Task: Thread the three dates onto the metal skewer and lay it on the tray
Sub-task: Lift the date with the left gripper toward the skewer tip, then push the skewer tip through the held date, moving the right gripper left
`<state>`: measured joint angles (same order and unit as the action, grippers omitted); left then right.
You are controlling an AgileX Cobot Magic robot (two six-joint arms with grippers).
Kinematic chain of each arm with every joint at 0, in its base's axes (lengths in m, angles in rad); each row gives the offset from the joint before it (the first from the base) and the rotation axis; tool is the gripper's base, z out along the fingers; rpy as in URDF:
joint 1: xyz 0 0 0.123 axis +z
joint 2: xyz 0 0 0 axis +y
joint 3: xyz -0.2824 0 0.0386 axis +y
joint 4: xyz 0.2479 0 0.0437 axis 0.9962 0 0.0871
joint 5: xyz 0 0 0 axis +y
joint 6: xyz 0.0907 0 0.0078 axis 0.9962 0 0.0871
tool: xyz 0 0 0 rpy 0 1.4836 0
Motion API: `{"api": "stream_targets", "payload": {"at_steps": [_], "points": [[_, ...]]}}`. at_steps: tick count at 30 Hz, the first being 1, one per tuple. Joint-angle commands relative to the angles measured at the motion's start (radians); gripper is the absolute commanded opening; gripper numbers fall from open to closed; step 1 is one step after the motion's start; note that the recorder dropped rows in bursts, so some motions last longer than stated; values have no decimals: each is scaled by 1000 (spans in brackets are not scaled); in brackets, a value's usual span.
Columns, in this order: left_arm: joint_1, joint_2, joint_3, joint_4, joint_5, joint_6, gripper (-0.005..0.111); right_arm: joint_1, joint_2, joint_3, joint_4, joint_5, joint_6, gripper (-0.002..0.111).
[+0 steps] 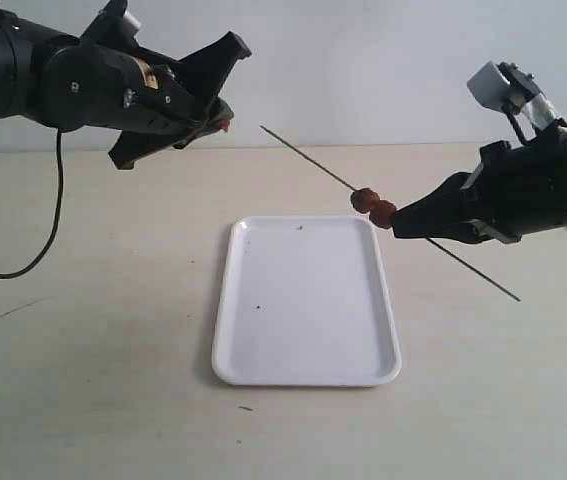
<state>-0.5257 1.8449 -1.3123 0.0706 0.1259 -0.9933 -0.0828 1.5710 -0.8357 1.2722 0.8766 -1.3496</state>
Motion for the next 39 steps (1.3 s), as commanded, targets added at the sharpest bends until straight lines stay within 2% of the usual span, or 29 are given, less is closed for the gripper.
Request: {"api": "stream_targets", "payload": {"at_steps": [1, 8, 20, 25, 28, 32, 39], "points": [[29, -6, -1, -5, 37, 48, 22, 0, -1, 2, 20, 17, -13, 0], [31, -6, -1, -11, 31, 66, 22, 2, -1, 2, 36, 77, -37, 0], [27, -8, -1, -71, 27, 66, 22, 2, 34, 2, 27, 79, -37, 0], [15, -8, -1, -103, 18, 66, 22, 2, 76, 2, 99, 143, -117, 0], [13, -8, -1, -103, 20, 74, 22, 2, 86, 2, 111, 139, -122, 0], [-5, -8, -1, -105, 18, 74, 22, 69, 86, 2, 121, 42, -124, 0], [-12, -8, -1, -105, 20, 74, 22, 72, 92, 2, 172, 1, -136, 0]]}}
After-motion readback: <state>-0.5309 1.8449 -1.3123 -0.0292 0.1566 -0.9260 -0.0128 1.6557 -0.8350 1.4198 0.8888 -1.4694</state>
